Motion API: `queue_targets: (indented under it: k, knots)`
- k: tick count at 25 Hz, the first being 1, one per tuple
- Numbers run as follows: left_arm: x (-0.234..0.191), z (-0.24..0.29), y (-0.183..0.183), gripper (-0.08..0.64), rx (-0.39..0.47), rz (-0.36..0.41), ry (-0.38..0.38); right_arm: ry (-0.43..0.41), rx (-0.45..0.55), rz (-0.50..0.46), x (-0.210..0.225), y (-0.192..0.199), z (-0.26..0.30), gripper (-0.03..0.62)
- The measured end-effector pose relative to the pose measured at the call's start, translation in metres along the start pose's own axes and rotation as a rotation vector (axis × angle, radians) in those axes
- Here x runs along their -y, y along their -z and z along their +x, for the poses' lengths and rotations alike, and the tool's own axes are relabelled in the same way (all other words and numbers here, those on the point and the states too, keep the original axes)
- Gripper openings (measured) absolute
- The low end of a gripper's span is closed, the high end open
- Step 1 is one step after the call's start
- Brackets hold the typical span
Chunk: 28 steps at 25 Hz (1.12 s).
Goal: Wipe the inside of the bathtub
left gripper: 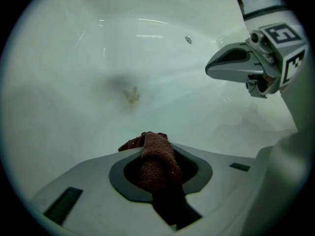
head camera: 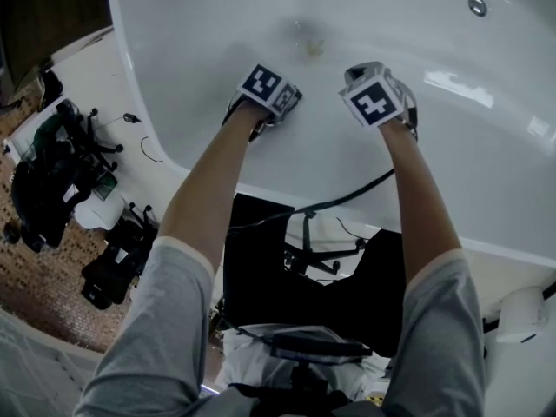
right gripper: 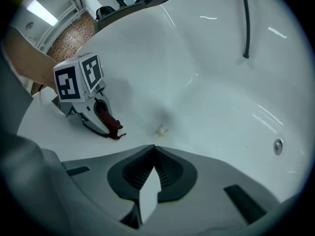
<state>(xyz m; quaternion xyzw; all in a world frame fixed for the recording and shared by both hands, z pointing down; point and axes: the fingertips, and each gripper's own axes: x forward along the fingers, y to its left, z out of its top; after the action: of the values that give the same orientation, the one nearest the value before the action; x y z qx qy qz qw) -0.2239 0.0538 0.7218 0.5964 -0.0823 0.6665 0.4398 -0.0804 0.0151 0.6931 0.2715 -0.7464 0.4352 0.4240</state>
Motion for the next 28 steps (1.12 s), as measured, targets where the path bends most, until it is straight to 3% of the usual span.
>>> queue_targets:
  k: [5, 14, 16, 19, 23, 25, 28]
  knots:
    - [0.012, 0.007, -0.007, 0.098, 0.008, -0.003, 0.058, -0.012, 0.013, -0.001, 0.0, -0.005, 0.003, 0.006]
    - [-0.048, 0.021, -0.009, 0.098, -0.083, 0.089, -0.175, 0.016, 0.018, -0.013, 0.018, -0.011, 0.014, 0.006]
    - [-0.049, 0.025, -0.012, 0.098, -0.062, 0.06, -0.15, 0.012, 0.017, -0.009, 0.019, -0.01, 0.016, 0.006]
    - [-0.034, 0.034, -0.017, 0.098, -0.015, -0.018, -0.05, 0.007, 0.012, -0.012, 0.018, -0.009, 0.022, 0.006]
    - [-0.012, 0.041, -0.034, 0.098, 0.006, -0.013, 0.045, -0.001, 0.004, -0.005, 0.019, -0.008, 0.03, 0.006]
    - [-0.012, 0.042, -0.034, 0.098, -0.001, 0.008, 0.05, -0.005, 0.01, -0.005, 0.017, -0.011, 0.03, 0.006]
    - [-0.026, 0.049, -0.027, 0.098, -0.015, 0.033, -0.008, 0.01, 0.028, -0.019, 0.018, -0.012, 0.03, 0.006]
